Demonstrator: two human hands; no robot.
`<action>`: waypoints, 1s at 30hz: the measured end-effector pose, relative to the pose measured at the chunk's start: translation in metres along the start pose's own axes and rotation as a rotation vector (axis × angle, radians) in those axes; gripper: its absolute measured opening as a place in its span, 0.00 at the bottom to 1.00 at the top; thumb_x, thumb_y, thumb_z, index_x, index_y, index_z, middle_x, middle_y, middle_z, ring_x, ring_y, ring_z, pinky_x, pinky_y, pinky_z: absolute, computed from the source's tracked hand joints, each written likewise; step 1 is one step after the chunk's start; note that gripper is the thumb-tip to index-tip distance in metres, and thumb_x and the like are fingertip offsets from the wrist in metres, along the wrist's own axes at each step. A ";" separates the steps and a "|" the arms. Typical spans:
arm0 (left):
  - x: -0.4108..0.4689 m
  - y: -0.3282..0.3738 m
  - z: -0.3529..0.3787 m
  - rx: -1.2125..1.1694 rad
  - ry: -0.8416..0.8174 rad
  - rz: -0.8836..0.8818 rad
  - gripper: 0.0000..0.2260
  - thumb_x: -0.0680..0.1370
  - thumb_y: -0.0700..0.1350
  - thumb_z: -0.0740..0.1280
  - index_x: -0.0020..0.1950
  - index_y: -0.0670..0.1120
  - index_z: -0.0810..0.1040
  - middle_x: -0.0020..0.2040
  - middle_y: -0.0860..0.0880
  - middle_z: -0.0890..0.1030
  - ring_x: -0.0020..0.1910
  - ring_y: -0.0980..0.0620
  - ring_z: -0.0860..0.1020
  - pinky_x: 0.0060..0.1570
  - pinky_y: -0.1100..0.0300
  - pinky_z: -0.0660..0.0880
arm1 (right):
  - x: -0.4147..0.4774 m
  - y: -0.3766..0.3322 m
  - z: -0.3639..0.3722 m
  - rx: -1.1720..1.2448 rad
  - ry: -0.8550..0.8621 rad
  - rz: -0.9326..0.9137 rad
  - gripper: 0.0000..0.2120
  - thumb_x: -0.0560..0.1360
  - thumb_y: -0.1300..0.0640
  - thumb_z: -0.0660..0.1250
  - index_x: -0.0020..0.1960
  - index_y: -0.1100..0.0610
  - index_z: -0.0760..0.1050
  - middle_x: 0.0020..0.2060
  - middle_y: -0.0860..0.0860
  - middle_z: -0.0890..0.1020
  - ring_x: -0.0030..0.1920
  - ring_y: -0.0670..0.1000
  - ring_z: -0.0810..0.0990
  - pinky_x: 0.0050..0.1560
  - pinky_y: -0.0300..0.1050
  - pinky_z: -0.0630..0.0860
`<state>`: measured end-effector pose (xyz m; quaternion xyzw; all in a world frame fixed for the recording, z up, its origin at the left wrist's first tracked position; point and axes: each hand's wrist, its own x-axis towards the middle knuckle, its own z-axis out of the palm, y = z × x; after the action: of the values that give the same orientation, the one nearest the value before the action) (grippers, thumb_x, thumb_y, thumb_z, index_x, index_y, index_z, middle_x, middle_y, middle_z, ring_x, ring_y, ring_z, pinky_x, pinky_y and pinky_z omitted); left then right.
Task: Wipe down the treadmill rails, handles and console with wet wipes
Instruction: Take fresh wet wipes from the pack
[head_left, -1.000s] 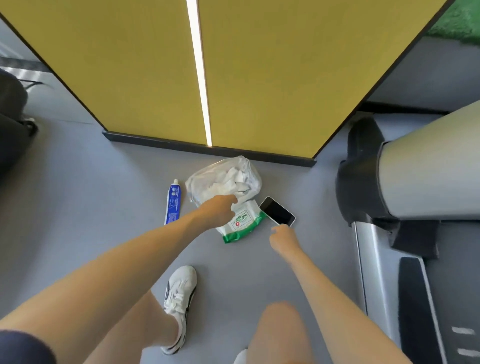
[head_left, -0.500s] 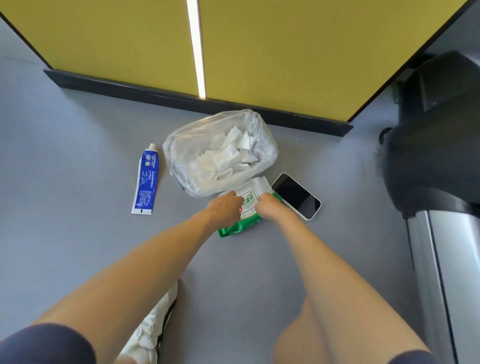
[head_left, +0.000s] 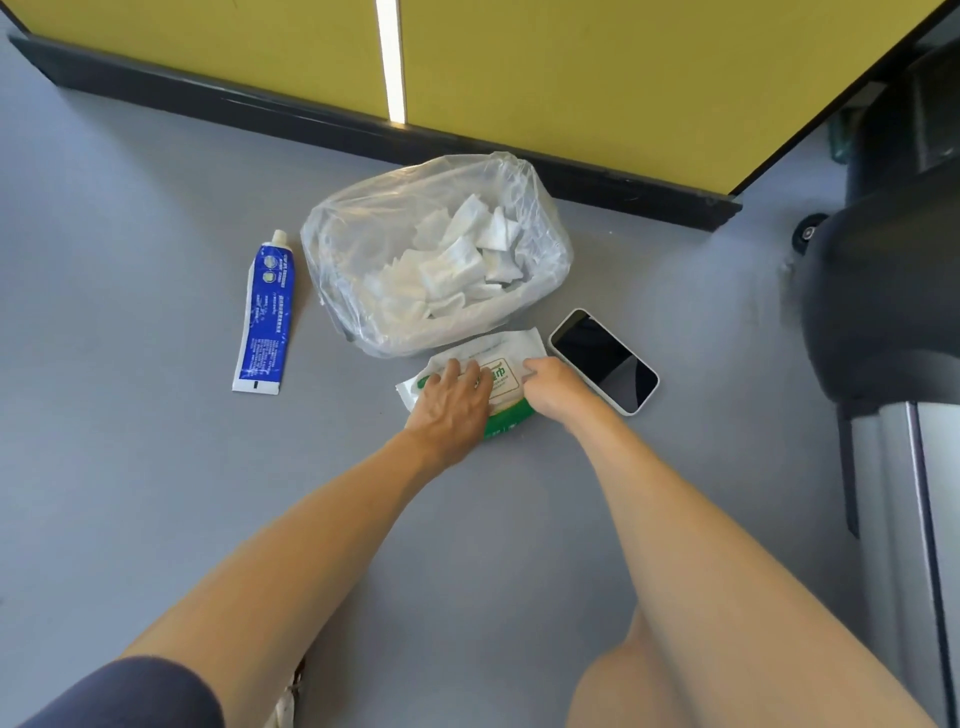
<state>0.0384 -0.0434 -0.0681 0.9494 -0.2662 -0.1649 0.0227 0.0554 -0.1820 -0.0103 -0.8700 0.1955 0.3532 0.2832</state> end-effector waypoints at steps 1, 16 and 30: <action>-0.003 -0.002 0.000 0.003 0.009 0.023 0.18 0.82 0.49 0.54 0.69 0.42 0.62 0.65 0.44 0.67 0.60 0.42 0.67 0.48 0.52 0.68 | -0.001 0.000 0.001 -0.009 -0.007 0.005 0.20 0.78 0.66 0.53 0.68 0.63 0.70 0.68 0.60 0.71 0.67 0.59 0.70 0.63 0.46 0.67; -0.017 -0.033 -0.025 0.174 0.264 0.202 0.20 0.58 0.29 0.73 0.47 0.42 0.74 0.46 0.42 0.77 0.37 0.45 0.75 0.28 0.57 0.70 | -0.006 -0.001 0.012 -0.137 -0.059 -0.103 0.22 0.77 0.64 0.53 0.67 0.51 0.71 0.63 0.56 0.74 0.60 0.58 0.74 0.53 0.44 0.70; -0.009 0.011 -0.023 0.298 -0.098 -0.016 0.16 0.72 0.43 0.70 0.59 0.48 0.76 0.59 0.47 0.67 0.61 0.47 0.66 0.62 0.54 0.60 | -0.005 -0.006 0.023 -0.297 -0.105 -0.105 0.26 0.79 0.58 0.52 0.76 0.46 0.55 0.68 0.59 0.64 0.66 0.64 0.69 0.63 0.56 0.70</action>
<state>0.0333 -0.0494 -0.0418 0.9352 -0.2811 -0.1697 -0.1327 0.0437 -0.1619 -0.0181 -0.8915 0.0805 0.4081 0.1794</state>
